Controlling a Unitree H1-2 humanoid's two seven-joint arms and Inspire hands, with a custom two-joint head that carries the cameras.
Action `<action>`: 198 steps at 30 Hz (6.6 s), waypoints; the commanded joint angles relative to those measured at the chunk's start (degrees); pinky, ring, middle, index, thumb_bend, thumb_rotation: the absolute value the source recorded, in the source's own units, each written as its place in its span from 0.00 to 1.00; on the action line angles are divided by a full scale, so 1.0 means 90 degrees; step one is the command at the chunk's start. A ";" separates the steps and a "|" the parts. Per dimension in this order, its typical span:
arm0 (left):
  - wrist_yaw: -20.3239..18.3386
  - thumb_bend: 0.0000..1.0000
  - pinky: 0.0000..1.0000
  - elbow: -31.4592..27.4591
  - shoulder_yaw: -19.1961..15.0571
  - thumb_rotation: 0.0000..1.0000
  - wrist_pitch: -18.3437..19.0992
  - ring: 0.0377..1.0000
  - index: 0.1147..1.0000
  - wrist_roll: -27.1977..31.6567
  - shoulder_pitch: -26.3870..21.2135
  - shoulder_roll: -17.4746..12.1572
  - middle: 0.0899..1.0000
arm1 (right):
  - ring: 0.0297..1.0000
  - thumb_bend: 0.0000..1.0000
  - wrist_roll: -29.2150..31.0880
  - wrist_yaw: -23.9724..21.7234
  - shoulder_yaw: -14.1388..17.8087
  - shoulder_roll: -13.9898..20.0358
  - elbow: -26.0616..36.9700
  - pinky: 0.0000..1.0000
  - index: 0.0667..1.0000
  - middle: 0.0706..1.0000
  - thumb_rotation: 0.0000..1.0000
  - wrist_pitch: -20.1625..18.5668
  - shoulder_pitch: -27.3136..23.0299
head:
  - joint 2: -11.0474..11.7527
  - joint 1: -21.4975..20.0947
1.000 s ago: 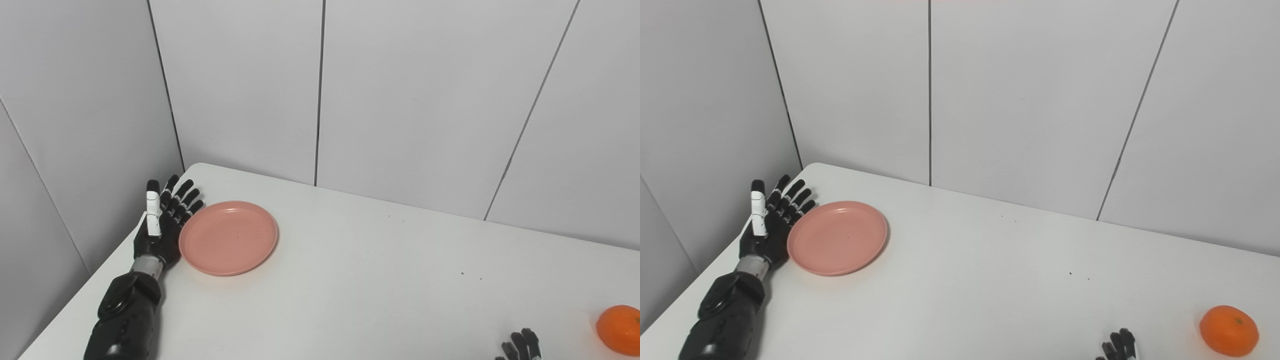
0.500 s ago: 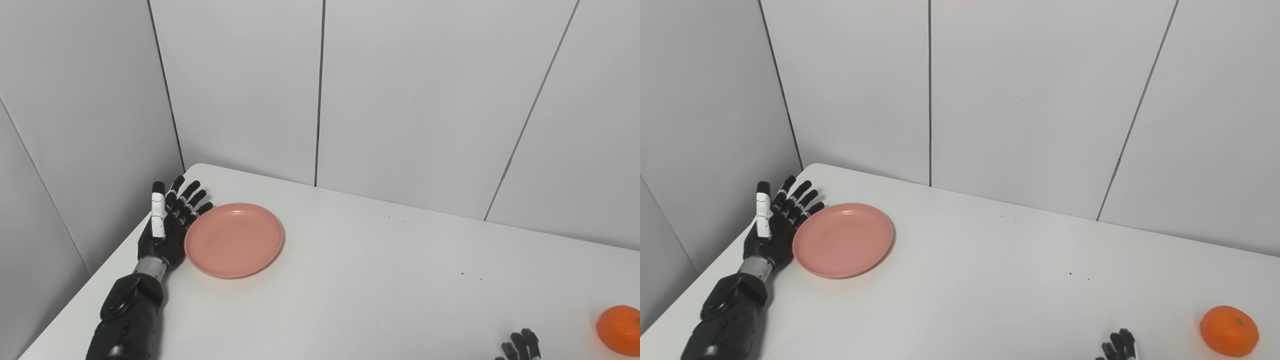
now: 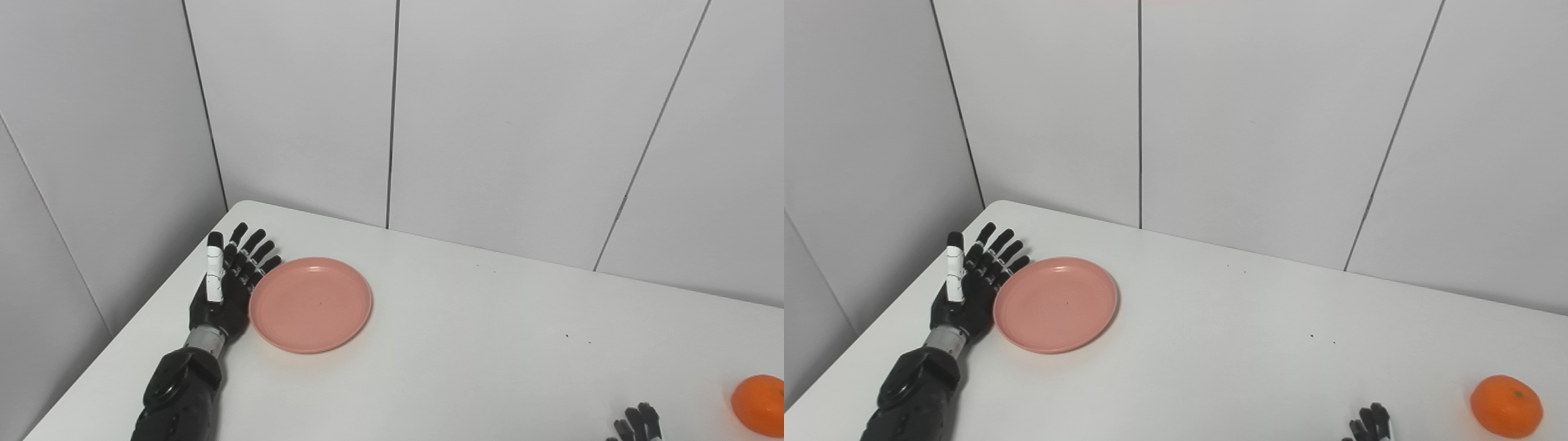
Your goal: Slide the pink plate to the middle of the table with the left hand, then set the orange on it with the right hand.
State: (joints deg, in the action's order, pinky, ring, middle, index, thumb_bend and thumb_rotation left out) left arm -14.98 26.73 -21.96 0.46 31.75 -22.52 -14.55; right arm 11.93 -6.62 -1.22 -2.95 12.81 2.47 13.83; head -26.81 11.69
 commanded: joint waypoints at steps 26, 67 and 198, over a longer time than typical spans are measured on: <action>0.0914 0.96 0.85 -0.0337 0.0541 0.82 -0.0043 0.89 0.95 -0.0690 0.0482 0.1102 0.86 | 1.00 0.81 -0.0046 0.0108 -0.0209 -0.0016 -0.0070 1.00 1.00 1.00 1.00 -0.0392 0.0564 | -0.0124 -0.0192; 0.0822 0.92 0.93 -0.0902 0.0597 0.75 0.0659 0.92 1.00 -0.0054 0.0788 0.1146 0.91 | 0.93 0.83 -0.0711 0.0949 -0.1035 -0.0388 0.0200 1.00 0.93 0.90 0.98 -0.0486 0.0594 | -0.0880 -0.2580; 0.0830 0.88 1.00 -0.1312 0.1409 0.74 0.1485 0.92 1.00 -0.0018 0.1067 0.2131 0.89 | 0.87 0.79 -0.7377 0.0515 -0.0142 0.1623 0.1849 0.93 0.81 0.82 0.97 -0.0426 -0.1943 | -0.1079 -0.4048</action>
State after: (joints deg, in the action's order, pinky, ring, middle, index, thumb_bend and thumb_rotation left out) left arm -10.03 11.37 -9.26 10.55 33.32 -15.82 4.51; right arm -54.08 -1.11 -3.22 10.64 27.33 -0.21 -2.27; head -36.56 -24.79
